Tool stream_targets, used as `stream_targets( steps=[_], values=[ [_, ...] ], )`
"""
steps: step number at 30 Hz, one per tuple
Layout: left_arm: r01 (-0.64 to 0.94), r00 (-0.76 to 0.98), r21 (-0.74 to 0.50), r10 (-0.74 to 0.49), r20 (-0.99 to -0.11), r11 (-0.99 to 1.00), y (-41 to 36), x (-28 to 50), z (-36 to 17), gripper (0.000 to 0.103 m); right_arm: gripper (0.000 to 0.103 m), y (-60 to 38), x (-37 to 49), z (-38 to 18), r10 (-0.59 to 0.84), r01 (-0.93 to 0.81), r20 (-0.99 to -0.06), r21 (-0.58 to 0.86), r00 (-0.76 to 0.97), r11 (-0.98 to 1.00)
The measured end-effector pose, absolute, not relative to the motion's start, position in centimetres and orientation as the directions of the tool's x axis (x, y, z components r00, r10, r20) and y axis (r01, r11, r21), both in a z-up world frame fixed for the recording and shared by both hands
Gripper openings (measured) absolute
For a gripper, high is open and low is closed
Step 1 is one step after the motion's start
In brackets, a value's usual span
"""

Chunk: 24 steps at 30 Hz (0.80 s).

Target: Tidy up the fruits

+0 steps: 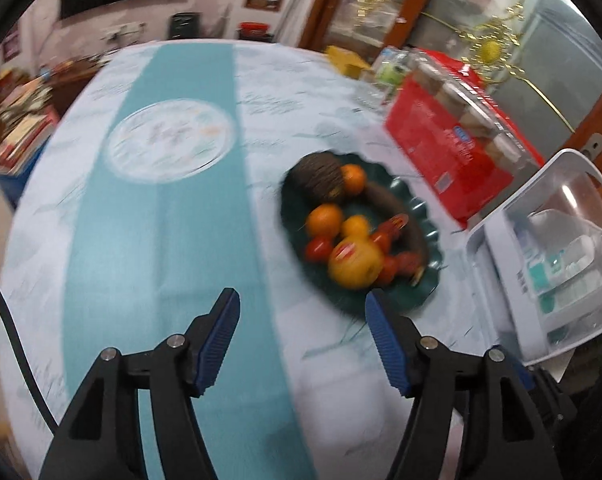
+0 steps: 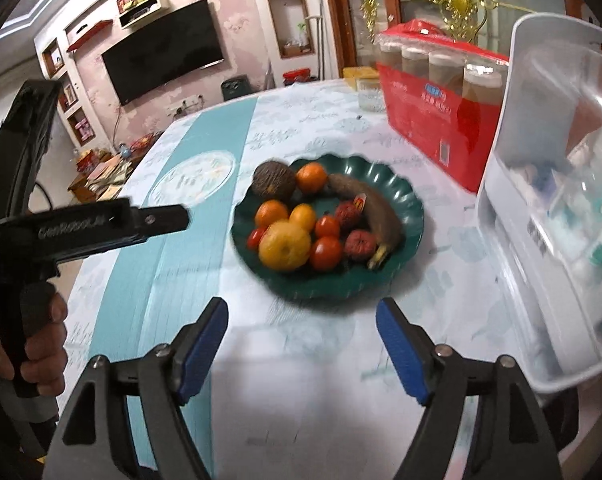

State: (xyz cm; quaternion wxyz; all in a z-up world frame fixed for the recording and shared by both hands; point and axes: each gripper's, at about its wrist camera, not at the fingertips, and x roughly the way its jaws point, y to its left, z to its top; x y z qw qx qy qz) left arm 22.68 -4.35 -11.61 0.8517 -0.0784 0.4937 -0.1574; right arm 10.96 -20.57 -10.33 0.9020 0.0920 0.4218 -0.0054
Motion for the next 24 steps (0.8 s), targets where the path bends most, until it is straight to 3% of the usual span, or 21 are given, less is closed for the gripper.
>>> stream_targets(
  steps=[8,10,24],
  values=[
    [0.118,0.469,-0.249,-0.275,-0.839,0.961,-1.2,15.2,-9.2,0.07,0.083,-18.9,5.6,-9.6,0.163,0.074,-0.809,0.247,0.565,0.966],
    [0.113,0.477,-0.241,-0.266,-0.838,0.964,-0.9,13.6,-8.1,0.075,0.085,-18.5,4.2,-8.6,0.171,0.05,-0.808,0.24,0.564,0.969],
    [0.084,0.619,-0.259,-0.254,-0.743,0.962,-3.4,4.0,-3.4,0.08,0.09,-20.2,-0.4,-3.8,0.263,-0.156,-0.794,0.212,0.548,0.965]
  ],
)
